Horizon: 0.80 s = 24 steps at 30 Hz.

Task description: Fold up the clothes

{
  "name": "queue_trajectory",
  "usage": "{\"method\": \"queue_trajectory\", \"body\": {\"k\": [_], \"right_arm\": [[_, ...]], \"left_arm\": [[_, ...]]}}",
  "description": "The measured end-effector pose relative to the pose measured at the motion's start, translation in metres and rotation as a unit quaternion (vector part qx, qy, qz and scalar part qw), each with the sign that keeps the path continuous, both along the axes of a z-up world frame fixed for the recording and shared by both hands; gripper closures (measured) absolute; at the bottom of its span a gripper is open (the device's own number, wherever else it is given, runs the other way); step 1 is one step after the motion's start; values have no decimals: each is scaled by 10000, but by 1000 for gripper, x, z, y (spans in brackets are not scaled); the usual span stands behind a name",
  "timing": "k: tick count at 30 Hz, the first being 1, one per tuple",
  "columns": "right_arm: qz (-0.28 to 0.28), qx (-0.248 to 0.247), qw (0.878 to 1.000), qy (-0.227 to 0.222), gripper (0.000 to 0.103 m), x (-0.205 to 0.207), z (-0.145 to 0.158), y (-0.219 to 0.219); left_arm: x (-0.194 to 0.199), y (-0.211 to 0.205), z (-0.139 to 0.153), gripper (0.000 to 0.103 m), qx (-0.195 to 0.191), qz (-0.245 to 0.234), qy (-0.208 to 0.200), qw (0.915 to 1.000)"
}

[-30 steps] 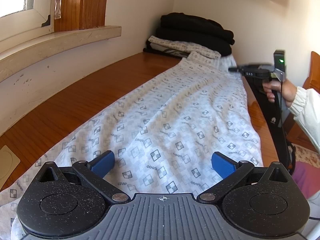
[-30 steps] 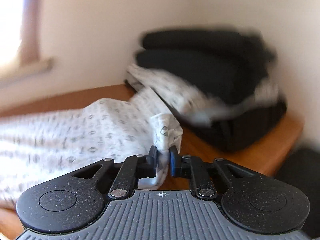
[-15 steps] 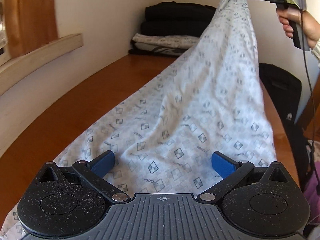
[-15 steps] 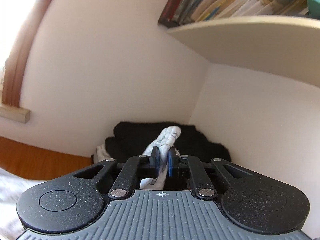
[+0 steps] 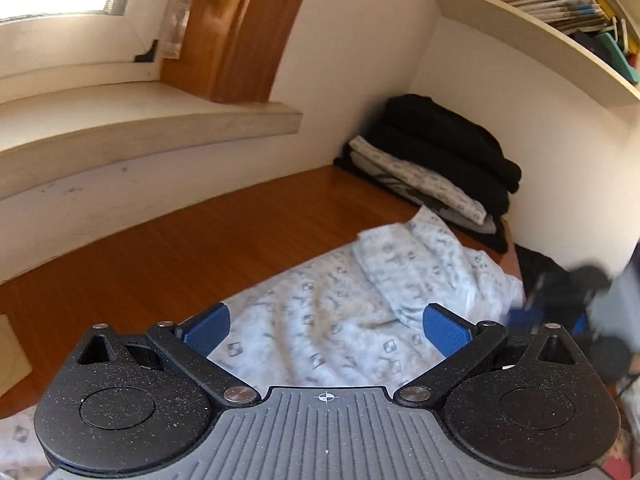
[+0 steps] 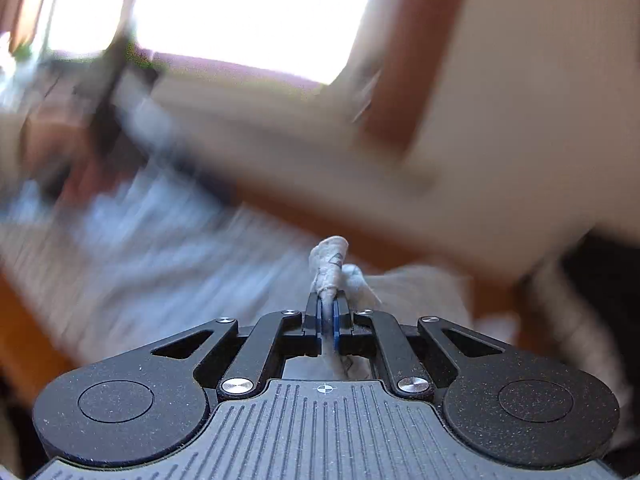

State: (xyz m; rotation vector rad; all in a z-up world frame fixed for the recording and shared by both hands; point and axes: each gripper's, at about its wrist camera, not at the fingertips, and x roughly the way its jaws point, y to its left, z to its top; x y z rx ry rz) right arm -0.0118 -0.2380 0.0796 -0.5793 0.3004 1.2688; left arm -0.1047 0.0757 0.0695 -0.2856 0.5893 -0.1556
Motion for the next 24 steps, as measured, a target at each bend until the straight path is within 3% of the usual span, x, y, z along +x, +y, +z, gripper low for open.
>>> {"method": "queue_trajectory", "body": {"k": [3,5,8,12,20,22,24], "right_arm": [[-95,-23,9995,284,85,-2,-20,-11],[-174,83,9991,383,72,-2,-17,-20],[-357,248,9979,489,62,4,-16,-38],[-708,459,9949,558,60,23,-16,-62],[-1172,843,9885,445,57,42,-33,-75],[-1197,813,9890,318,56,41,-38,-73],[-1277,803,9884,164,54,40,-44,-72]], "left_arm": [[5,-8,3,0,43,-117,19,9999],[11,-17,4,0,96,-235,27,9997],[28,-36,5,0,162,-333,31,9993],[57,-63,4,0,223,-414,40,9989],[132,-72,-9,4,-398,-91,310,9987],[139,-74,-13,9,-365,-171,355,9986],[143,-77,-18,30,-266,-247,422,9984]]}}
